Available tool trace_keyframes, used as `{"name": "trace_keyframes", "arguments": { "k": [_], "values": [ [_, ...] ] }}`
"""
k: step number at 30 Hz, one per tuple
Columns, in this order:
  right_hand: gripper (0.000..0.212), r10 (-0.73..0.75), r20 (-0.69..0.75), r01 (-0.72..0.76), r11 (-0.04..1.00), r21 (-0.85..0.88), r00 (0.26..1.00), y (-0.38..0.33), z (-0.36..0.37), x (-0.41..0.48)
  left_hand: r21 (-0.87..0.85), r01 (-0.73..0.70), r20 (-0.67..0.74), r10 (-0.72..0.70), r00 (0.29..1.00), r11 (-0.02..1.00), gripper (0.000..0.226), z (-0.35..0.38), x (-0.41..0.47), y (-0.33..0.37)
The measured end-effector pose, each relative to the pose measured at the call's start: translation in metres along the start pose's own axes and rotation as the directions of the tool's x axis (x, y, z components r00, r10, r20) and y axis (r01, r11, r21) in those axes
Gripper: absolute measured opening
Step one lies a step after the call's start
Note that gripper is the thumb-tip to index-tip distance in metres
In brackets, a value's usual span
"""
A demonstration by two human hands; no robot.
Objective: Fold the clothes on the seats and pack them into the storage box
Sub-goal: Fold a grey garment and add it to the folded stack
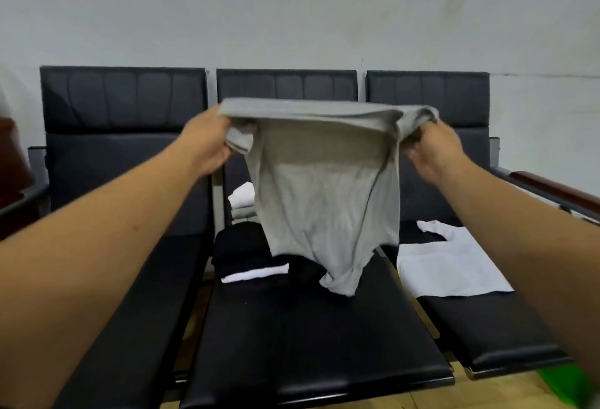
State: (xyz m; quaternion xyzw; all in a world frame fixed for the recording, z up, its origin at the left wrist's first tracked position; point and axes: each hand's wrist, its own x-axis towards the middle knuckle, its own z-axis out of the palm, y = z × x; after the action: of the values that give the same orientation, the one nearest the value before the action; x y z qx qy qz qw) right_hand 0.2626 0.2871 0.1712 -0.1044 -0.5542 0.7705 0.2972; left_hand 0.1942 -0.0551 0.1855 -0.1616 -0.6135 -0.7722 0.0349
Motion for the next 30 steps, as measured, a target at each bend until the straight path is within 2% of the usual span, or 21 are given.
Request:
{"name": "trace_keyframes", "arguments": {
  "k": [2, 4, 6, 8, 10, 13, 14, 16, 18, 20, 21, 23, 24, 25, 26, 27, 30],
  "values": [
    [0.026, -0.071, 0.005, 0.070, 0.991, 0.114, 0.997, -0.032, 0.011, -0.003, 0.008, -0.128, 0.001, 0.128, 0.992, 0.992, 0.028, 0.010, 0.001, 0.036],
    [0.023, -0.134, 0.007, 0.133, 0.984, 0.122, 0.991, -0.048, 0.014, -0.005, 0.061, -0.186, 0.039, 0.184, 0.982, 0.981, 0.027, 0.013, 0.001, 0.057],
    [0.020, -0.180, 0.031, 0.181, 0.983, -0.009, 0.983, -0.053, 0.012, -0.007, 0.145, -0.184, 0.020, 0.183, 0.983, 0.972, 0.020, 0.011, -0.006, 0.064],
    [0.026, -0.213, 0.013, 0.211, 0.953, -0.216, 0.977, -0.051, 0.008, -0.012, 0.272, -0.178, 0.013, 0.181, 0.983, 0.946, 0.015, 0.007, -0.021, 0.062],
    [0.023, -0.202, -0.011, 0.188, 0.930, -0.317, 0.979, -0.043, 0.003, -0.022, 0.404, -0.120, 0.076, 0.098, 0.992, 0.907, 0.019, 0.005, -0.047, 0.055],
    [0.018, -0.053, 0.046, 0.064, 0.954, -0.293, 0.998, -0.016, -0.012, -0.035, 0.571, -0.043, 0.268, -0.136, 0.954, 0.820, 0.026, -0.011, -0.080, 0.029],
    [0.018, 0.026, 0.113, 0.010, 0.951, -0.308, 0.993, -0.004, -0.020, -0.041, 0.611, -0.025, 0.316, -0.215, 0.924, 0.791, 0.027, -0.016, -0.089, 0.018],
    [0.018, 0.197, 0.210, -0.077, 0.878, -0.473, 0.958, 0.023, -0.038, -0.052, 0.639, 0.049, 0.364, -0.358, 0.860, 0.768, 0.018, -0.025, -0.106, -0.010],
    [0.021, 0.328, 0.217, -0.123, 0.763, -0.635, 0.920, 0.055, -0.059, -0.061, 0.695, 0.069, 0.400, -0.464, 0.790, 0.716, 0.015, -0.030, -0.126, -0.043],
    [0.025, 0.465, 0.216, -0.163, 0.647, -0.745, 0.858, 0.088, -0.079, -0.075, 0.759, 0.055, 0.426, -0.558, 0.712, 0.649, 0.026, -0.035, -0.144, -0.080],
    [0.027, 0.547, 0.221, -0.173, 0.577, -0.798, 0.807, 0.100, -0.086, -0.080, 0.785, 0.066, 0.439, -0.628, 0.643, 0.616, 0.024, -0.038, -0.150, -0.095],
    [0.033, 0.676, 0.199, -0.194, 0.458, -0.867, 0.709, 0.118, -0.095, -0.089, 0.835, 0.111, 0.446, -0.781, 0.437, 0.539, 0.015, -0.041, -0.160, -0.120],
    [0.034, 0.712, 0.165, -0.229, 0.422, -0.877, 0.683, 0.128, -0.098, -0.089, 0.848, 0.139, 0.444, -0.829, 0.339, 0.511, 0.024, -0.044, -0.160, -0.133],
    [0.031, 0.720, 0.125, -0.268, 0.406, -0.874, 0.682, 0.137, -0.100, -0.087, 0.855, 0.156, 0.438, -0.849, 0.297, 0.495, 0.034, -0.049, -0.159, -0.145],
    [0.026, 0.707, 0.084, -0.301, 0.401, -0.865, 0.702, 0.148, -0.101, -0.083, 0.857, 0.163, 0.420, -0.846, 0.328, 0.489, 0.037, -0.051, -0.157, -0.155],
    [0.022, 0.680, 0.026, -0.327, 0.385, -0.863, 0.732, 0.161, -0.101, -0.080, 0.856, 0.170, 0.386, -0.821, 0.420, 0.489, 0.033, -0.053, -0.154, -0.166],
    [0.016, 0.565, -0.094, -0.353, 0.368, -0.860, 0.820, 0.197, -0.099, -0.072, 0.812, 0.250, 0.131, -0.583, 0.802, 0.527, 0.016, -0.058, -0.143, -0.200]
  ]
}}
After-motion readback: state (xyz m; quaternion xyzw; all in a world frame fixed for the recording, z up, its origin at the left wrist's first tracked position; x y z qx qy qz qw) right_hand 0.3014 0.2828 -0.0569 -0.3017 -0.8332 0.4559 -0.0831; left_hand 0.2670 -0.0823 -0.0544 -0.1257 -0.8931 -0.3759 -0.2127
